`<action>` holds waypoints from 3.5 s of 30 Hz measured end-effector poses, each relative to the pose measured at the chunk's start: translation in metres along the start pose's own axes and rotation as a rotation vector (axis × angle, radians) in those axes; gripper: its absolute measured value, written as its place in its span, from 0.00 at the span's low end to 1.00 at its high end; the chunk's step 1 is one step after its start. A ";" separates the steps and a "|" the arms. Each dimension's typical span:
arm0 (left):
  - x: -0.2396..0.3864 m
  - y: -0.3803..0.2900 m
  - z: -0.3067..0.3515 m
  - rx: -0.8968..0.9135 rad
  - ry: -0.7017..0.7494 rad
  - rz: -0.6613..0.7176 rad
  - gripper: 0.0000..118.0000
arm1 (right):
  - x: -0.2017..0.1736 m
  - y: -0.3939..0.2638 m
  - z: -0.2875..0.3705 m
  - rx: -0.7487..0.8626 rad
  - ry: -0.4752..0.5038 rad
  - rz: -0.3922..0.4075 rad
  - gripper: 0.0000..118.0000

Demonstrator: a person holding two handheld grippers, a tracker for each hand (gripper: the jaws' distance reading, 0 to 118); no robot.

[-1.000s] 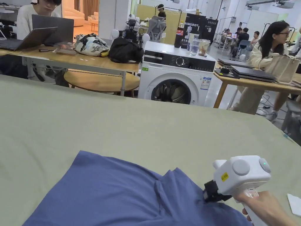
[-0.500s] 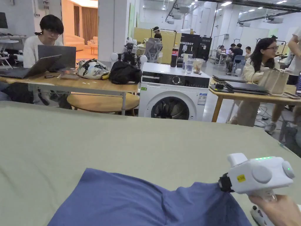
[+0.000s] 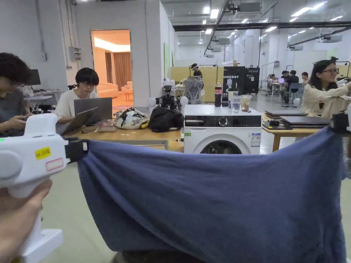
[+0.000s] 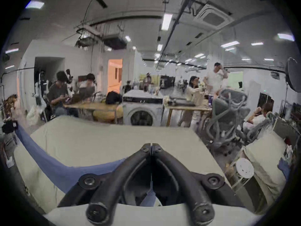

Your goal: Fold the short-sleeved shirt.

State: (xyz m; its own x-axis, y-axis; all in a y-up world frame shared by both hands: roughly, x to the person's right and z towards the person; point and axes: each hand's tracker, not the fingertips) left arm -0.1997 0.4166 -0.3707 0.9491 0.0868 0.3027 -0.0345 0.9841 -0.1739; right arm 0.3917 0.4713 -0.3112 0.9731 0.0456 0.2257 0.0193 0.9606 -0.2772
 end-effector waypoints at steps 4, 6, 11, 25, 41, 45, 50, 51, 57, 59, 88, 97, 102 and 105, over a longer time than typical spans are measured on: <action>0.004 0.058 -0.044 0.021 0.038 -0.044 0.00 | -0.006 0.046 -0.015 0.045 -0.045 0.024 0.00; 0.004 0.086 -0.063 0.042 0.066 -0.081 0.00 | -0.013 0.068 -0.025 0.070 -0.066 0.022 0.00; 0.002 0.132 -0.101 0.059 0.113 -0.076 0.00 | -0.028 0.115 -0.064 0.130 -0.085 -0.020 0.00; -0.007 0.165 -0.125 0.126 0.205 -0.115 0.00 | -0.048 0.219 -0.099 0.225 -0.115 0.032 0.00; -0.035 0.021 -0.070 -0.017 0.100 0.007 0.00 | -0.038 0.047 -0.038 0.065 0.037 0.018 0.00; -0.038 -0.026 -0.009 -0.048 0.056 0.052 0.00 | -0.027 -0.017 0.022 0.045 0.079 -0.047 0.00; -0.040 -0.103 0.072 -0.124 -0.048 0.131 0.00 | -0.014 -0.120 0.093 -0.034 0.100 -0.030 0.00; -0.042 -0.120 0.085 -0.155 -0.077 0.171 0.00 | -0.012 -0.140 0.103 -0.050 0.103 -0.042 0.00; -0.046 -0.232 0.141 -0.312 -0.068 0.242 0.00 | -0.007 -0.263 0.151 -0.199 0.113 -0.073 0.00; -0.047 -0.261 0.150 -0.375 -0.076 0.237 0.00 | -0.007 -0.300 0.155 -0.268 0.119 -0.055 0.00; 0.060 -0.206 0.098 -0.116 -0.086 -0.005 0.00 | -0.106 -0.298 0.102 -0.052 0.211 -0.009 0.00; 0.063 -0.216 0.108 -0.157 -0.088 0.003 0.00 | -0.104 -0.312 0.103 -0.082 0.177 -0.018 0.00; 0.053 -0.215 0.115 -0.167 -0.073 0.037 0.00 | -0.100 -0.313 0.113 -0.084 0.161 -0.021 0.00; 0.044 -0.219 0.120 -0.199 -0.063 0.012 0.27 | -0.100 -0.314 0.113 -0.089 0.158 -0.027 0.00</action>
State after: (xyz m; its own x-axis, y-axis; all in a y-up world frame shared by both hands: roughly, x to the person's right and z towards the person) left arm -0.1881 0.2235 -0.2067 0.9272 0.1137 0.3569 0.0230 0.9337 -0.3573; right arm 0.2627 0.1964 -0.1408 0.9958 -0.0298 0.0867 0.0589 0.9327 -0.3558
